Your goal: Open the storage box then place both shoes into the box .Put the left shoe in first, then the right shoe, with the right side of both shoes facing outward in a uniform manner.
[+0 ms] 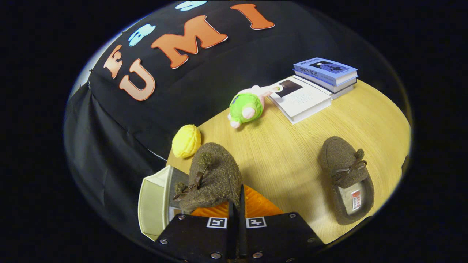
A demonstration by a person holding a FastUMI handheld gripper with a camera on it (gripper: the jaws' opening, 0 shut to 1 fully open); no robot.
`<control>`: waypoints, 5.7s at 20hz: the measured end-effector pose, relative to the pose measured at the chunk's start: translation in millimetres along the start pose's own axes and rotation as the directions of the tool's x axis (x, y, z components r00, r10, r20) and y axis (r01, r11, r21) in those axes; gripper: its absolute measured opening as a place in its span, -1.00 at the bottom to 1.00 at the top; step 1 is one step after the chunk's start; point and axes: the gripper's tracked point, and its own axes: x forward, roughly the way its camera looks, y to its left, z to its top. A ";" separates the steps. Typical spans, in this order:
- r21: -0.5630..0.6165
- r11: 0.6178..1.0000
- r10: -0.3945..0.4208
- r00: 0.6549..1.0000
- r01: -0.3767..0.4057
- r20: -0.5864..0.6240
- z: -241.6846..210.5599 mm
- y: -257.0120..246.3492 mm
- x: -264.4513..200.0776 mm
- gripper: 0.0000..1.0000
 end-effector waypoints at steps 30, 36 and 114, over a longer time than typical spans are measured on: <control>-0.067 0.998 -0.009 0.968 -0.009 -0.252 -124.2 182.1 60.5 -0.88; -0.020 1.000 0.000 0.942 -0.008 -0.336 -155.1 188.3 72.1 -0.67; 0.026 0.981 -0.193 0.981 0.193 0.007 -10.3 -166.3 -15.2 -0.89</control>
